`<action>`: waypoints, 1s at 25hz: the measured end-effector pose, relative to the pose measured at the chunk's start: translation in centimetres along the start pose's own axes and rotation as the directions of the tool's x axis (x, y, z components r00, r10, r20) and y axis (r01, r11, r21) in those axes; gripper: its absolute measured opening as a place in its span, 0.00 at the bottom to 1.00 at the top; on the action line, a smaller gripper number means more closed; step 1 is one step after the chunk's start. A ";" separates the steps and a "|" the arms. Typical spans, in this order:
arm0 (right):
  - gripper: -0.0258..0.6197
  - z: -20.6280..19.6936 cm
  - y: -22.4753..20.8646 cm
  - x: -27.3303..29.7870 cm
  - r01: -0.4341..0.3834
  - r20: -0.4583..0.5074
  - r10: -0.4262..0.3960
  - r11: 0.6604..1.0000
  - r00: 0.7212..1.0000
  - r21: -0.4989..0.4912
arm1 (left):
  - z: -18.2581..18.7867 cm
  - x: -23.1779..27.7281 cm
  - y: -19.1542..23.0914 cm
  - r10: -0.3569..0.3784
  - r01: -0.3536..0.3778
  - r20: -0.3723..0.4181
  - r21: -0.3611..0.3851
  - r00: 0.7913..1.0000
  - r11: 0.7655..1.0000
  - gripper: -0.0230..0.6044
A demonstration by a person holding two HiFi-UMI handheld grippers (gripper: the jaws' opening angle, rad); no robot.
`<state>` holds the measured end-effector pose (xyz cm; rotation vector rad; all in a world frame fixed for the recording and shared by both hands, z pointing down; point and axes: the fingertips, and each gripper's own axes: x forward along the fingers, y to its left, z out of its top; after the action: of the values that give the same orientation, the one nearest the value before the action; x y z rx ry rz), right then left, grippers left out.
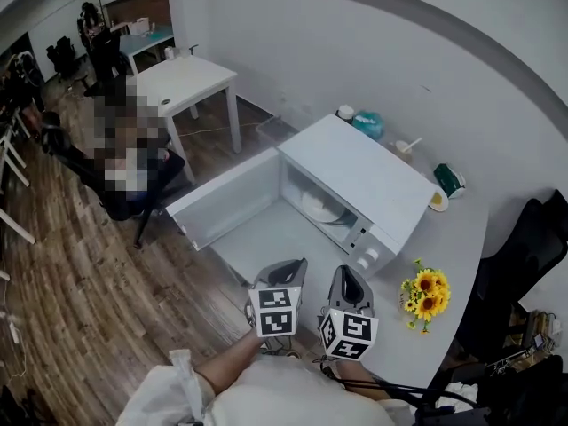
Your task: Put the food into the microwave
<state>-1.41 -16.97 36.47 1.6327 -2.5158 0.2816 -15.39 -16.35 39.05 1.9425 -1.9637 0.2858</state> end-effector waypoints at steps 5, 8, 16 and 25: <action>0.09 -0.5 0.0 0.0 0.010 -0.014 -0.010 1.000 1.000 -0.010 | 1.0 -0.5 0.1 0.008 -0.008 0.033 -0.012 0.999 1.000 0.69; 0.09 -0.5 0.1 0.1 0.012 -0.012 -0.012 1.000 1.000 0.003 | 1.1 -0.4 0.1 0.007 -0.007 0.033 -0.007 0.999 1.000 0.69; 0.09 -0.4 0.4 0.0 0.021 -0.013 -0.021 1.000 1.000 0.008 | 0.8 -0.3 0.3 -0.001 0.001 0.015 -0.008 1.000 1.000 0.69; 0.07 -0.6 0.8 0.3 0.007 -0.028 -0.007 1.000 1.000 0.006 | 0.8 0.1 0.6 -0.001 0.001 0.011 -0.006 1.000 1.000 0.69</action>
<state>-2.24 -16.80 37.03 1.6272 -2.4905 0.3092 -16.07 -16.73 38.39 1.9453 -1.9684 0.2693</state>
